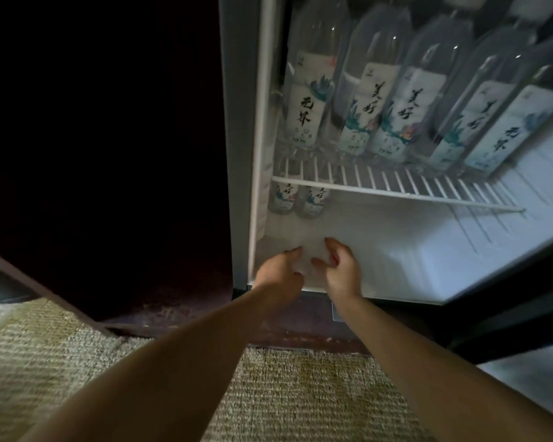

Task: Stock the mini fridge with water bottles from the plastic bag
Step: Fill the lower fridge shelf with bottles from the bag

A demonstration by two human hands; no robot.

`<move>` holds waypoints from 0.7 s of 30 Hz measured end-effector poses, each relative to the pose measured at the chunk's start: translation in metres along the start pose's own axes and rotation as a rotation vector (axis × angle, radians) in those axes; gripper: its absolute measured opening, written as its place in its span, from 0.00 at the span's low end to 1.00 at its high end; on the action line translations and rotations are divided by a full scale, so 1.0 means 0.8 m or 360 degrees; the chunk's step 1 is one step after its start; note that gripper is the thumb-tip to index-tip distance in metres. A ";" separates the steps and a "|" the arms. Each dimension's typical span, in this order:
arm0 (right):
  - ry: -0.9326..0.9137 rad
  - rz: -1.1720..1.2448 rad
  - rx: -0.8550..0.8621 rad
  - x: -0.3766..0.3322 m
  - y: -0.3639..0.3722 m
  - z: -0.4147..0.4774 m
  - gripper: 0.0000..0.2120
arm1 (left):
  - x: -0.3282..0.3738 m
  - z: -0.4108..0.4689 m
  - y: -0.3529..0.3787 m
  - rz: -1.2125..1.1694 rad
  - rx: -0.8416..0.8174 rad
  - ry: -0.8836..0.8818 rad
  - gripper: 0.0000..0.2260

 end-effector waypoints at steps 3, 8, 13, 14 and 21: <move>-0.0114 -0.0267 -0.0092 -0.002 -0.009 -0.033 0.23 | -0.004 -0.019 -0.010 0.0028 -0.0086 -0.0094 0.23; 0.0103 -0.0412 -0.0434 -0.010 -0.036 -0.087 0.21 | 0.001 -0.076 -0.033 -0.0072 -0.0178 -0.0238 0.18; 0.0178 -0.0240 -0.0713 -0.087 -0.084 -0.150 0.09 | 0.044 -0.156 -0.097 -0.0328 0.0040 -0.0214 0.11; 0.0180 -0.0250 -0.0795 -0.110 -0.093 -0.165 0.08 | 0.057 -0.175 -0.113 -0.0374 0.0103 -0.0197 0.10; -0.0044 -0.0246 -0.0886 -0.282 -0.149 -0.260 0.13 | 0.128 -0.301 -0.203 -0.0757 0.0601 -0.0085 0.07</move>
Point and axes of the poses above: each hand's wrist, its own z-axis towards the middle knuckle, its own y-axis out of the palm, x = y × z, the point moved 5 cm from there along z, towards the middle knuckle, and after that the axes turned 7 degrees about -z, right-handed, at the moved point
